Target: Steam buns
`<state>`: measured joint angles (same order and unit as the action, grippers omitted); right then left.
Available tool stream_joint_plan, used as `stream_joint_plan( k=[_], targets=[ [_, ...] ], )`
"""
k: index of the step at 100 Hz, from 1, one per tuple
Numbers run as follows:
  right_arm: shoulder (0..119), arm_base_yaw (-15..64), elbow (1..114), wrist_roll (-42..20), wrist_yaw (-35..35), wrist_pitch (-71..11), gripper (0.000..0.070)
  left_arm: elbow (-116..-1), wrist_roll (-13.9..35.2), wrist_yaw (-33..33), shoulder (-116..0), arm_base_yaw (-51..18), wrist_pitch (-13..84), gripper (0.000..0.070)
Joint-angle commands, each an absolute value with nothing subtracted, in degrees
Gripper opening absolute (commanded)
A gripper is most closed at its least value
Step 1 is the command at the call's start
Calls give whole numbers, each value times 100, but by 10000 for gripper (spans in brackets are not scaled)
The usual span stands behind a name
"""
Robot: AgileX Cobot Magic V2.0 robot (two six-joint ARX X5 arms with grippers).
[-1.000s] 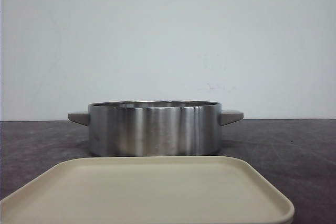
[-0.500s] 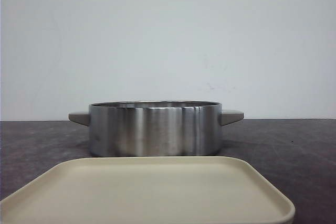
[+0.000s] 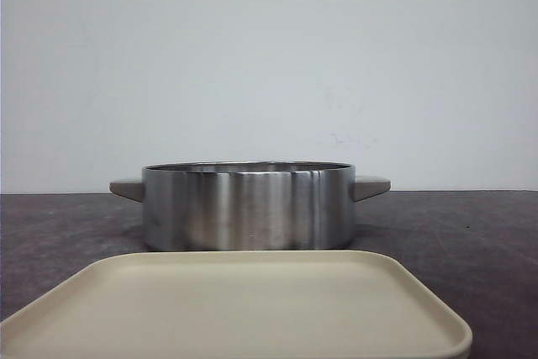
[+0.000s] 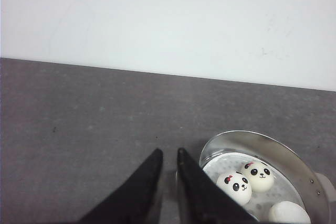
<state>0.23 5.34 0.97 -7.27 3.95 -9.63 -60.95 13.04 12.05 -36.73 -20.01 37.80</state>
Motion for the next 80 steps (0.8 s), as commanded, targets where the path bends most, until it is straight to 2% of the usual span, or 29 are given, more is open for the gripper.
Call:
stream_joint_plan(
  k=[1, 34, 62, 70, 80],
  targets=[
    [21, 548, 71, -663, 412, -884, 7, -6178, 1267, 1221, -3697, -2016, 3734, 0],
    [21, 548, 71, -663, 412, -884, 8, -6180, 1199, 1223, -3697, -2016, 3769, 0],
    [21, 548, 71, -663, 410, -884, 7, -5979, 930, 1240, -3280, -1826, 4501, 0],
    [21, 548, 71, -663, 410, -884, 7, -5360, 810, 1238, -2919, -1667, 4077, 0],
    [21, 548, 71, -663, 412, -884, 8, -4091, 816, 1144, -2298, -1435, 2794, 0]
  ],
)
